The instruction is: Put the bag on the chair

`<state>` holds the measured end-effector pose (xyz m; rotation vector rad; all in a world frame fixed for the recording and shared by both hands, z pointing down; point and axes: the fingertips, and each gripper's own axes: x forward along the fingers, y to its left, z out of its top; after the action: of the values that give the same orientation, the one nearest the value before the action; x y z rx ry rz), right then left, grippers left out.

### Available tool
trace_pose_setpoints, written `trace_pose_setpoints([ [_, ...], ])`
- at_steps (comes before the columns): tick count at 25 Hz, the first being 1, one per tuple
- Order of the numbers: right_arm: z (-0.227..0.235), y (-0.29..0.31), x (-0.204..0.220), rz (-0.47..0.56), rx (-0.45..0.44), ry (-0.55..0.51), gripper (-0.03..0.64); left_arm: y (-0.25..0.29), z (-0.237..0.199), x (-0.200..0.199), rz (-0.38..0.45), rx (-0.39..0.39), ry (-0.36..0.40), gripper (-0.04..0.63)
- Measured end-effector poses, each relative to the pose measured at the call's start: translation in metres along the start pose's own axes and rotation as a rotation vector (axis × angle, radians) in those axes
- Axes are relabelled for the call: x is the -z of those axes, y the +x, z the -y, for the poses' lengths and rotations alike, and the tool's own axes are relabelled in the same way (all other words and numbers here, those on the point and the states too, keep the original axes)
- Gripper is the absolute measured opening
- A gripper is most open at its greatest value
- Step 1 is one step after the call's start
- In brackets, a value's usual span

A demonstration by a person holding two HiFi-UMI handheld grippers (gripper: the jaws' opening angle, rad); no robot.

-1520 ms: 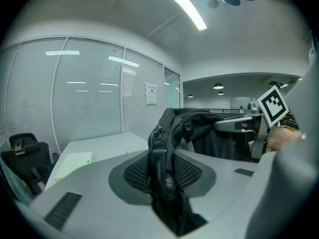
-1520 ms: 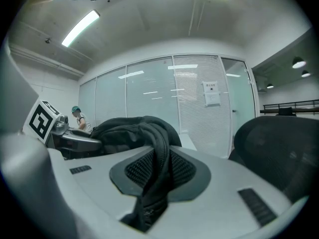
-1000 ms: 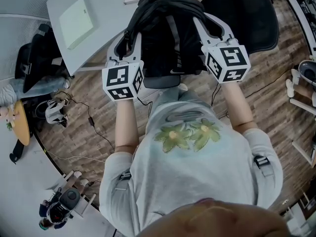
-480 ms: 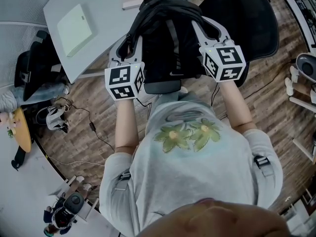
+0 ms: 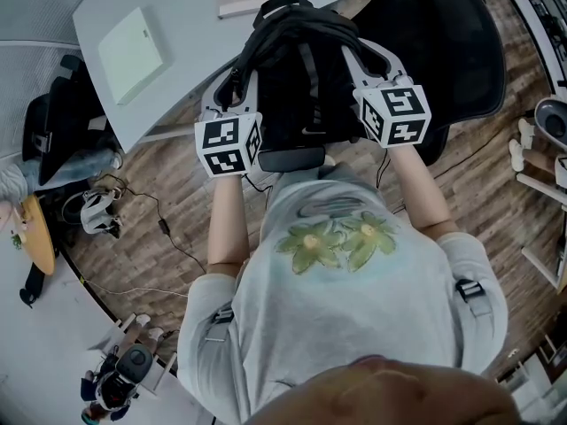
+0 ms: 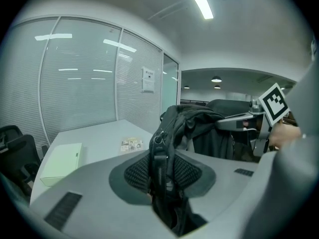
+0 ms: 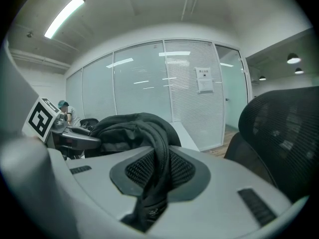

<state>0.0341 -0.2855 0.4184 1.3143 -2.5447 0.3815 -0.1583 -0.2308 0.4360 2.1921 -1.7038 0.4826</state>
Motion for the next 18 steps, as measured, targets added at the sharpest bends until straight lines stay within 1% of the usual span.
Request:
trace_pose_setpoints([
  [10, 0.000, 0.022, 0.019, -0.059, -0.002, 0.005, 0.071, 0.016, -0.013, 0.019, -0.042, -0.005, -0.013, 0.121],
  [18, 0.001, 0.031, 0.029, -0.085, 0.003, 0.006, 0.071, 0.026, -0.018, 0.029, -0.038, -0.015, -0.019, 0.120],
])
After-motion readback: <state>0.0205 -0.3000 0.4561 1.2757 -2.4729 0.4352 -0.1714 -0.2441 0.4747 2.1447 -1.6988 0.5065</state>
